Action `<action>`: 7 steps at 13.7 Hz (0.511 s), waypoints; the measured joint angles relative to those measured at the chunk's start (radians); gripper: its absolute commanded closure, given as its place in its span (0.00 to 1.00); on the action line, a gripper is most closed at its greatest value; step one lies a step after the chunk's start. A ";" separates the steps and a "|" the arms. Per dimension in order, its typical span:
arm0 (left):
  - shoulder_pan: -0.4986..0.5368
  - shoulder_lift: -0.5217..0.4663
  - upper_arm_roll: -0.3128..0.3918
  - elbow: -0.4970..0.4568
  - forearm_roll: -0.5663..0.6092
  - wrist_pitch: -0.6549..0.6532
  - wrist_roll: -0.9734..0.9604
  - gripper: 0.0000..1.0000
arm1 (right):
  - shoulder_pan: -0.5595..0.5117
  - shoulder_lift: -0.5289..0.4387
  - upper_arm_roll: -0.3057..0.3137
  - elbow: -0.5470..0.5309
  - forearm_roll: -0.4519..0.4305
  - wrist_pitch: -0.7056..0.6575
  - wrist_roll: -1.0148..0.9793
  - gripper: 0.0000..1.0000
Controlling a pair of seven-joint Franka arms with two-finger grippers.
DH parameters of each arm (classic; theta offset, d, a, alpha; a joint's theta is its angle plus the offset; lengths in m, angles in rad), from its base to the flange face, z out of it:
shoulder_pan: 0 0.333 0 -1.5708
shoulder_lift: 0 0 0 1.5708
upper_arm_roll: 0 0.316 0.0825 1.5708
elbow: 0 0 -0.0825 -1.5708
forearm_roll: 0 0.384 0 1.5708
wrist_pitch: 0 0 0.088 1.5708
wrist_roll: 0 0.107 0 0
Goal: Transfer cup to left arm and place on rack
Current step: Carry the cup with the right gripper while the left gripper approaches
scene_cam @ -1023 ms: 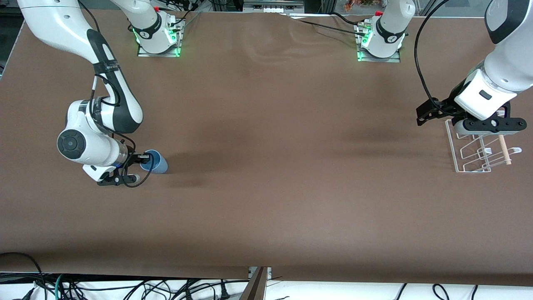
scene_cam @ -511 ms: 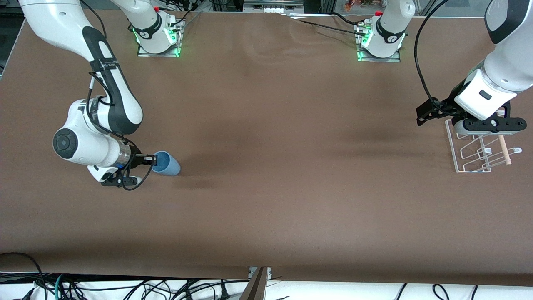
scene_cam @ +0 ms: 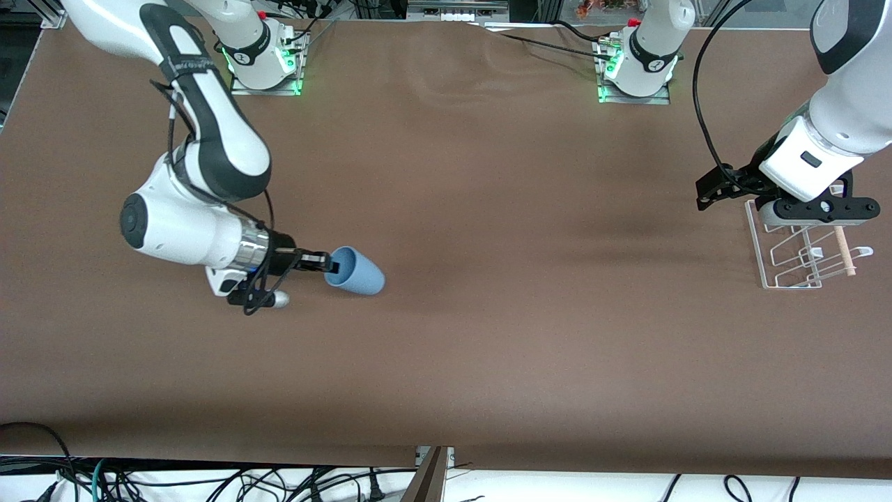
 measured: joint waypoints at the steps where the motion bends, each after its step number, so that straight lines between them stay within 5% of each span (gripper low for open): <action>1: 0.000 0.012 0.000 0.000 -0.001 -0.018 0.000 0.00 | 0.017 0.004 0.011 0.020 0.029 0.003 0.036 1.00; 4: -0.009 0.060 -0.002 0.000 -0.027 -0.068 0.000 0.00 | 0.085 0.047 0.015 0.102 0.182 0.007 0.062 1.00; 7: -0.029 0.082 -0.008 0.000 -0.049 -0.074 0.006 0.00 | 0.153 0.127 0.017 0.216 0.211 0.012 0.094 1.00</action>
